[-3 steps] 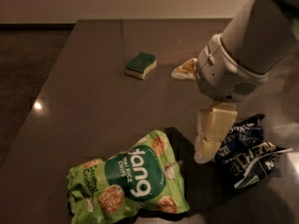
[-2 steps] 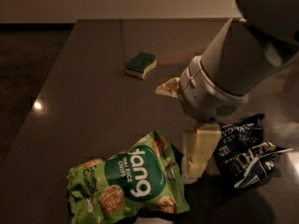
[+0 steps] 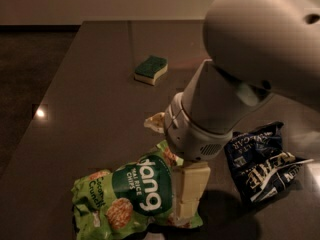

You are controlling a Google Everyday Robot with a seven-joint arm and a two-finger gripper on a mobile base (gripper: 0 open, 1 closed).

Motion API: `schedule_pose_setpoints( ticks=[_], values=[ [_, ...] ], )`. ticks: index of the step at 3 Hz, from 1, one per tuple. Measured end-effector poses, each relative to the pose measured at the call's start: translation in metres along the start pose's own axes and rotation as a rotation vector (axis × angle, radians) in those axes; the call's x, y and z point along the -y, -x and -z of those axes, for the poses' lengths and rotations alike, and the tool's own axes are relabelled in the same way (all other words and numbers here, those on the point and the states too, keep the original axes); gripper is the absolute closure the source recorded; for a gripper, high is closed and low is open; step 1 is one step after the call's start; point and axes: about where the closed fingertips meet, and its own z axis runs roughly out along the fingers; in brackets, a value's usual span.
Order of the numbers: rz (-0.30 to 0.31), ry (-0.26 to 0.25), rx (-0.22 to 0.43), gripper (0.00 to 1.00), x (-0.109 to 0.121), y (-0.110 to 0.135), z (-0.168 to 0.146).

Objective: Move green rice chip bag near sponge

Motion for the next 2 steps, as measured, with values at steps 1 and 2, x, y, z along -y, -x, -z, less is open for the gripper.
schedule_pose_setpoints(
  ticks=[1,2],
  values=[
    [0.023,0.02,-0.011,0.0,-0.004,0.009,-0.015],
    [0.045,0.036,-0.03,0.14,-0.006,0.013,-0.025]
  ],
)
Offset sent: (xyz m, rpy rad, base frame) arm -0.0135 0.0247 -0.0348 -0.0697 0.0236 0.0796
